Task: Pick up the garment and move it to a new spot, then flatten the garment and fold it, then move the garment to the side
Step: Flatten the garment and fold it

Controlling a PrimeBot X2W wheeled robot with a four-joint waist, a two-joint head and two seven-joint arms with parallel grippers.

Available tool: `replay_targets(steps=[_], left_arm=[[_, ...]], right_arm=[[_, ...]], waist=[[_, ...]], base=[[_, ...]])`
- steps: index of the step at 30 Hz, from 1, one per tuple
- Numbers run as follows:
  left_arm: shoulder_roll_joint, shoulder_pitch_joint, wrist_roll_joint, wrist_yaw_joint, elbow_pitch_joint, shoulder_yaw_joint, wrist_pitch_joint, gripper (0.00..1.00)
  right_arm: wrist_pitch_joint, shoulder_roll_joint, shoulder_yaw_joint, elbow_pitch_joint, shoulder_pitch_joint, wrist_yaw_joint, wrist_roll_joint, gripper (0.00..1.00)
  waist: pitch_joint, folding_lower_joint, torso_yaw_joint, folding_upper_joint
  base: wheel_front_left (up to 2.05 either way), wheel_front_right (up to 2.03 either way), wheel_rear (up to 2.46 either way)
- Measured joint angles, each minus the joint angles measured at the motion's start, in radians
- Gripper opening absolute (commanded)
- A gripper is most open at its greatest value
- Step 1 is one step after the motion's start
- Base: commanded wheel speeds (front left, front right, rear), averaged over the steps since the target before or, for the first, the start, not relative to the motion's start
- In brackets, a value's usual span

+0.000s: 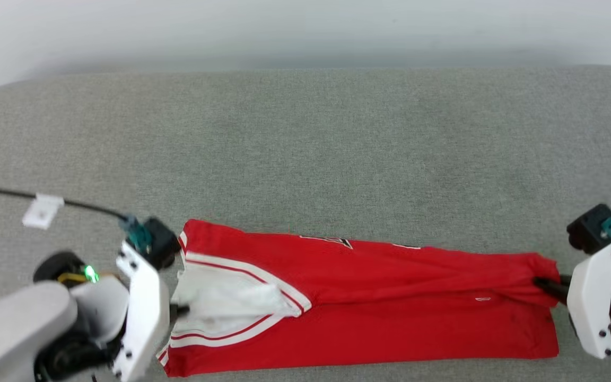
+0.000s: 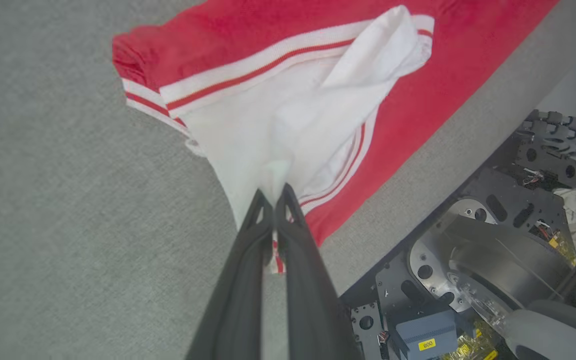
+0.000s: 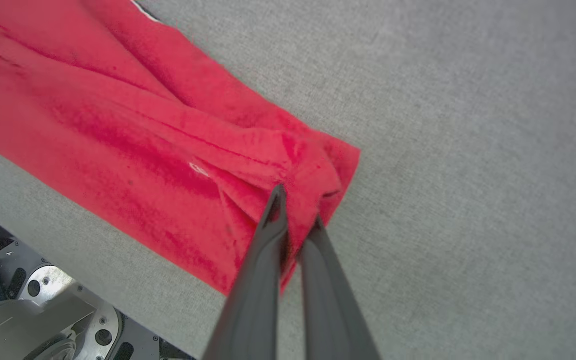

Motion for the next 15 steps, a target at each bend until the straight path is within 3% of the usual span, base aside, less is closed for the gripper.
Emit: replay_targets(steps=[8,9,10,11,15], left_arm=[[-0.049,0.140,0.003,0.015,0.072,-0.002,-0.072,0.00],[-0.059,0.146,0.002,0.016,0.080,-0.003,-0.083,0.00],[-0.066,0.151,0.004,0.016,0.091,-0.003,-0.092,0.21],[-0.070,0.154,0.014,0.017,0.100,-0.003,-0.103,1.00],[-0.069,0.156,0.044,0.035,0.123,0.024,-0.190,1.00]], right_arm=[[-0.031,0.074,0.036,0.084,0.042,0.000,-0.054,0.00],[-0.040,0.087,0.031,0.105,0.042,0.000,-0.053,0.15],[-0.049,0.099,0.027,0.120,0.042,0.000,-0.054,0.67],[-0.058,0.109,0.025,0.132,0.041,0.000,-0.057,1.00],[-0.121,0.119,0.013,0.139,0.039,0.000,-0.067,1.00]], waist=[[0.033,0.0000,-0.010,0.0000],[0.035,0.0001,-0.011,0.0000],[0.035,0.0001,-0.011,0.0000],[0.034,0.0001,-0.012,0.0000],[0.012,0.0001,-0.014,0.0000]], base=[[0.00,0.00,0.00],[0.00,0.00,0.00],[0.00,0.00,0.00],[0.00,0.00,0.00],[0.00,0.00,0.00]])
